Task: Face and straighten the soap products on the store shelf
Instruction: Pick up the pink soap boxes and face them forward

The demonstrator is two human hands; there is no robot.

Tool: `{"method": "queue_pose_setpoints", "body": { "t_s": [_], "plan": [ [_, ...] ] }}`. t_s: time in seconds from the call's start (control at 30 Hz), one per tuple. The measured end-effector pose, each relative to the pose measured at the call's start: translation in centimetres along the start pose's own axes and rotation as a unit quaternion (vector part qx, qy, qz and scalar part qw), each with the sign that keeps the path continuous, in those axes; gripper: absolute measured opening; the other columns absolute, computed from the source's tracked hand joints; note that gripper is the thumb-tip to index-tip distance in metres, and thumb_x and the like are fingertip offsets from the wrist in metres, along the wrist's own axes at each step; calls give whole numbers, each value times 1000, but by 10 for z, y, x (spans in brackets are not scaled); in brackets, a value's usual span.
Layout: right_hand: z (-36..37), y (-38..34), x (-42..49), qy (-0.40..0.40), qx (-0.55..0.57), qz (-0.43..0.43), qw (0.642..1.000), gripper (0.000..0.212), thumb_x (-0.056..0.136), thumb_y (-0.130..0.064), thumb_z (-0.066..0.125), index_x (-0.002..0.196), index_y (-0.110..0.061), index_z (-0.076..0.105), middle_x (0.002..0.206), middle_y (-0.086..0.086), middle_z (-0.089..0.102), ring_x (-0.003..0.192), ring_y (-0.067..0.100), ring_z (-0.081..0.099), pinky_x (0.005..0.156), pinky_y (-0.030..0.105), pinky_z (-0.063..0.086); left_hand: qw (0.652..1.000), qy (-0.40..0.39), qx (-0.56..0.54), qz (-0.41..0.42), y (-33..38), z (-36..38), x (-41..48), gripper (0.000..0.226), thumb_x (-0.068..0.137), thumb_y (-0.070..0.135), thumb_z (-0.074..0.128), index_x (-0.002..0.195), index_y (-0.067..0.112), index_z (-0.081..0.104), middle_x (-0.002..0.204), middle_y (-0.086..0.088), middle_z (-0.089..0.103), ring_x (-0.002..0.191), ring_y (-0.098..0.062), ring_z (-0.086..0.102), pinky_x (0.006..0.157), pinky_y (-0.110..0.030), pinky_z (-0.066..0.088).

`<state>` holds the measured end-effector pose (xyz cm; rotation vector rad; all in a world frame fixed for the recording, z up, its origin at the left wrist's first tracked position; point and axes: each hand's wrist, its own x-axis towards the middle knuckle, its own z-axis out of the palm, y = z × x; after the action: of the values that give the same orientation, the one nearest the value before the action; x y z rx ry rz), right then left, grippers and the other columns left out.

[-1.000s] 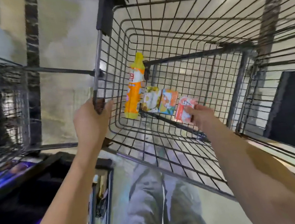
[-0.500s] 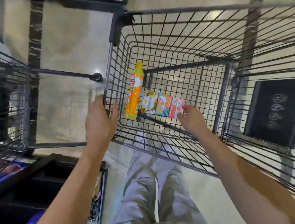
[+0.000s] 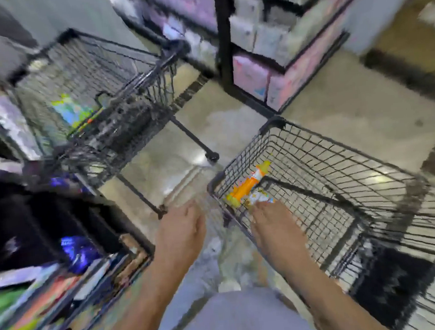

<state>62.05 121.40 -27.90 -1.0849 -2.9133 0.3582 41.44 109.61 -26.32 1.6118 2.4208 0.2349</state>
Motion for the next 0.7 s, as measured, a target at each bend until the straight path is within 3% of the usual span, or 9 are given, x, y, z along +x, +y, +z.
{"method": "queue_pose_setpoints", "body": {
  "t_s": [0.1,0.27,0.47,0.6,0.7],
  "plan": [
    [-7,-26,1,-2,4,-113,994,34,81,-13,72,114,-7,67,105,13,63,95,37,59,83,43,49,995,60,37,-73,1,-11,-59,5,84,16,60,80,12,60,79,-8,58,70,-32,58,58,-37,41],
    [-16,-106,4,-7,7,-299,954,42,76,-16,73,117,-7,66,112,12,65,99,35,61,85,46,52,960,141,6,-242,-15,-19,-173,27,88,26,47,95,12,69,89,-7,66,82,-31,64,70,-41,53],
    [-4,-237,-32,3,9,-495,869,38,77,-15,80,113,-7,69,113,13,69,103,35,65,89,43,55,864,176,-5,-472,-30,-24,-316,35,87,31,40,92,14,70,82,-4,65,73,-30,65,61,-37,54],
    [16,-331,-84,-18,7,-597,802,43,78,-17,78,120,-10,69,116,7,70,105,30,65,92,42,55,794,207,-9,-571,-42,-10,-419,35,85,32,42,97,17,71,88,-3,69,79,-29,67,71,-37,55],
    [40,-397,-132,-33,-1,-641,767,31,86,-17,68,116,-12,68,114,7,69,106,32,64,93,45,54,743,225,-26,-630,-50,-3,-497,36,85,33,43,100,19,73,97,-1,72,87,-27,69,77,-36,55]
  ]
}}
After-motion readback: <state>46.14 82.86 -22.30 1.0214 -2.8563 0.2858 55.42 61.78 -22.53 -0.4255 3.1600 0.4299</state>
